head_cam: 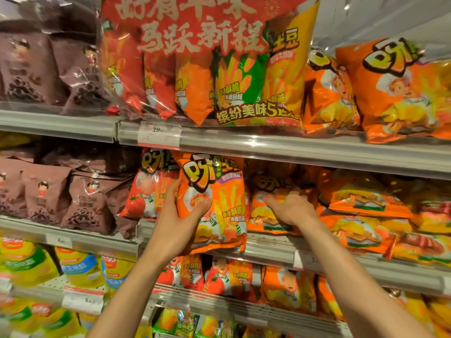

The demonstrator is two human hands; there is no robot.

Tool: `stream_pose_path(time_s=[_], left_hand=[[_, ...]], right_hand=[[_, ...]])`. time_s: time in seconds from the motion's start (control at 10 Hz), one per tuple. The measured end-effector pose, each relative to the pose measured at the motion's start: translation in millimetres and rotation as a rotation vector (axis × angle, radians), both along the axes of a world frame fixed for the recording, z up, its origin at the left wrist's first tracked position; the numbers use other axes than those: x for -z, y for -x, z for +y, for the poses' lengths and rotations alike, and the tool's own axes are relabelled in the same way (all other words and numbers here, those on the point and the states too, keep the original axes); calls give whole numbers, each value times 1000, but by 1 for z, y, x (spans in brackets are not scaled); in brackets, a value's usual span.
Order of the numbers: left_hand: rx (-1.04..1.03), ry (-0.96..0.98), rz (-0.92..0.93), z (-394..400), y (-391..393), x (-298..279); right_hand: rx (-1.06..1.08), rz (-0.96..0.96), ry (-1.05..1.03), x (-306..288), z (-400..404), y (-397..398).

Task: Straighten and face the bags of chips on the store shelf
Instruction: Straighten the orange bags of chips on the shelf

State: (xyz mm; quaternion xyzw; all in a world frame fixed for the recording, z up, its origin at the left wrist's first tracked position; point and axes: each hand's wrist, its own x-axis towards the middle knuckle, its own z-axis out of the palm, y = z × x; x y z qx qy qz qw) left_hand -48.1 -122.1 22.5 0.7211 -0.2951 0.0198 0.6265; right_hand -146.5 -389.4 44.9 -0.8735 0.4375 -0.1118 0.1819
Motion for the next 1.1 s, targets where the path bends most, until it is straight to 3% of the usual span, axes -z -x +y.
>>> stream_pose_path(time_s=[0.5,0.8,1.1], left_hand=[[18,-13,-1,-6,1,0],[24,-8,7,-4,-3,-2],[16,-9,20,-9,-6,-4]], right_hand=[[-13,-475,55,7,7,18],[-39,-487,326,15,19,19],[69,-452,392,-2,17,13]])
